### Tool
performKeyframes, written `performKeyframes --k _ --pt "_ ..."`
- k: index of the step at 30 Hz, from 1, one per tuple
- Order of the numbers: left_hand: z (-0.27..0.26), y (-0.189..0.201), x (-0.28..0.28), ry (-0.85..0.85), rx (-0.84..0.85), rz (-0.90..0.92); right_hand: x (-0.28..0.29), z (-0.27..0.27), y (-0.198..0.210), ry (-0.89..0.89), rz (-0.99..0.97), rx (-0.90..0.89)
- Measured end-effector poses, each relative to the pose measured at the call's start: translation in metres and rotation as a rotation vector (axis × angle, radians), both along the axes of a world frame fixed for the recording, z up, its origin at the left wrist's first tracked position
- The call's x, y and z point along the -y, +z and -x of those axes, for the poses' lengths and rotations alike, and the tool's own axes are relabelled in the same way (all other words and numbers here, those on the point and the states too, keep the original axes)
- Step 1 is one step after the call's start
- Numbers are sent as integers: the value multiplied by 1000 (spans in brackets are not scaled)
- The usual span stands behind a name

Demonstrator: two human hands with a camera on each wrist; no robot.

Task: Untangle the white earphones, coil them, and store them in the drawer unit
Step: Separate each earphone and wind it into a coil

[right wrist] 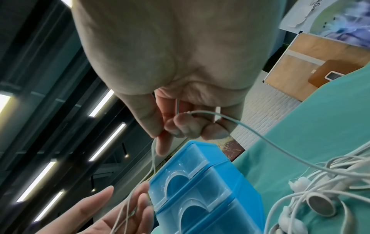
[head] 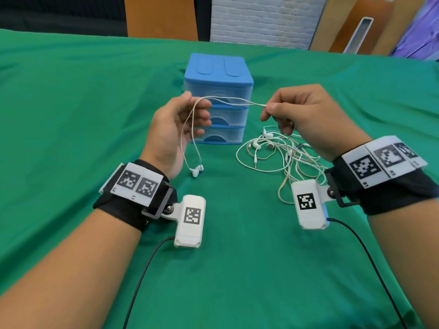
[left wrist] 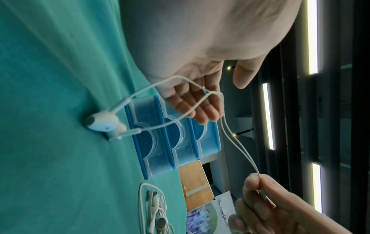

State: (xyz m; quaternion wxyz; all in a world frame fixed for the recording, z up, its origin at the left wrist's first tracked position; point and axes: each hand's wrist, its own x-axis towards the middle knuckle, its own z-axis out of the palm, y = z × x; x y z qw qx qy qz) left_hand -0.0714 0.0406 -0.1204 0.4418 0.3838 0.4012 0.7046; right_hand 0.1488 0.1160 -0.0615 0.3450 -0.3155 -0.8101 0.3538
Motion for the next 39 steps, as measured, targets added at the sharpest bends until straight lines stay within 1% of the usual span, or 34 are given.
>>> performKeyframes --k 2,5,8,10,12,14,17,22,28,31,34,39 --pt "-1 0 -1 23 -71 14 3 0 1 22 -20 37" --pt "-2 0 -3 81 -68 21 4 1 5 52 -45 116" --pt "-3 2 -1 142 -135 24 3 2 8 72 -59 174" --pt "-6 3 0 95 -216 6 3 3 10 93 -69 187" --pt "-11 2 1 -2 -311 -31 4 6 12 130 -84 198" --pt "-16 1 2 -98 -372 -67 6 10 12 150 -115 228" --pt "-20 -2 1 -142 -438 -107 8 15 12 144 -159 259" --pt "-17 -2 2 -128 -455 -106 3 17 7 35 -205 200" --pt "-15 4 6 -184 -415 -67 -5 15 4 -209 -272 61" --pt "-12 8 8 -198 -388 -53 -10 13 5 -297 -293 7" --pt "-10 11 8 -201 -371 -54 -13 8 13 -372 -315 -41" --pt "-16 33 12 -223 -418 -53 -18 0 36 -417 -339 -116"
